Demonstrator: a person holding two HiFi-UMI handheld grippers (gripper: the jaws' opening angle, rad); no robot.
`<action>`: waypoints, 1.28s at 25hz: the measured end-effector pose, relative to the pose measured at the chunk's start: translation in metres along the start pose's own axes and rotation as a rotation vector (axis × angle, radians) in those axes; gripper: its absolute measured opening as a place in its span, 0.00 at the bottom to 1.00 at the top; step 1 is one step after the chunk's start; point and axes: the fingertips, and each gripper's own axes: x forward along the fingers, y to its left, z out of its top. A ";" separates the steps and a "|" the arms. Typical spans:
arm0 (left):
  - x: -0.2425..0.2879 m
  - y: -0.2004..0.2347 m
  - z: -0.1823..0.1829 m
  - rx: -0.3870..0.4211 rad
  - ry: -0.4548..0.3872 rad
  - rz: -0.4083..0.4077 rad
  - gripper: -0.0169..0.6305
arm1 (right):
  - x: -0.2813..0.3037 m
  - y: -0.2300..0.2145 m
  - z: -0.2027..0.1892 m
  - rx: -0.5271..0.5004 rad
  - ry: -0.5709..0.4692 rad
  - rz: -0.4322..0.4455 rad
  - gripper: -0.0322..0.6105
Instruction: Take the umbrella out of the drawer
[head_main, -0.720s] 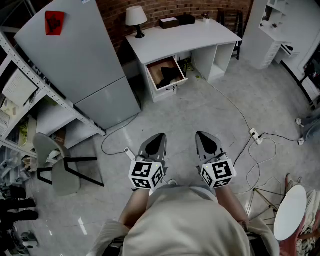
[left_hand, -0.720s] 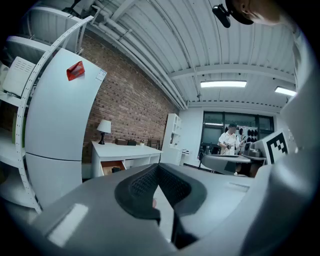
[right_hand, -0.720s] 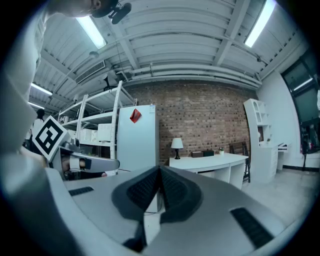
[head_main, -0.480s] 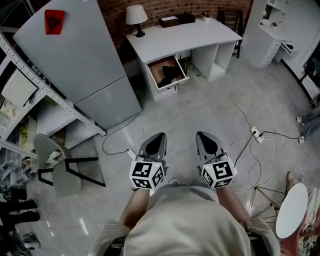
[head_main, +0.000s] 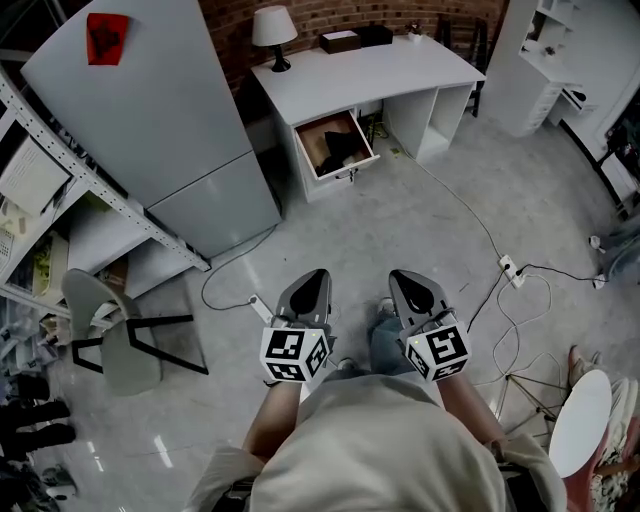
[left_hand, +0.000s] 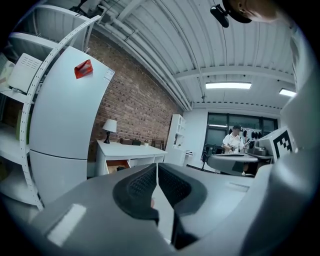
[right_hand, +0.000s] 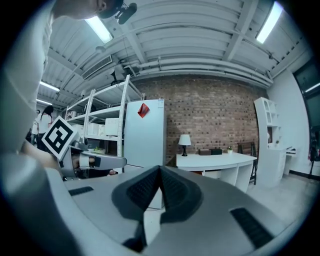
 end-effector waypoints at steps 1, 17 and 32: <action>0.003 0.002 -0.001 0.000 0.004 0.000 0.05 | 0.003 -0.001 0.000 0.004 -0.003 0.007 0.05; 0.136 0.063 0.019 0.034 0.037 0.042 0.38 | 0.132 -0.114 0.001 0.093 -0.015 0.094 0.45; 0.311 0.105 0.056 -0.003 0.036 0.112 0.52 | 0.260 -0.246 0.023 0.076 -0.012 0.217 0.57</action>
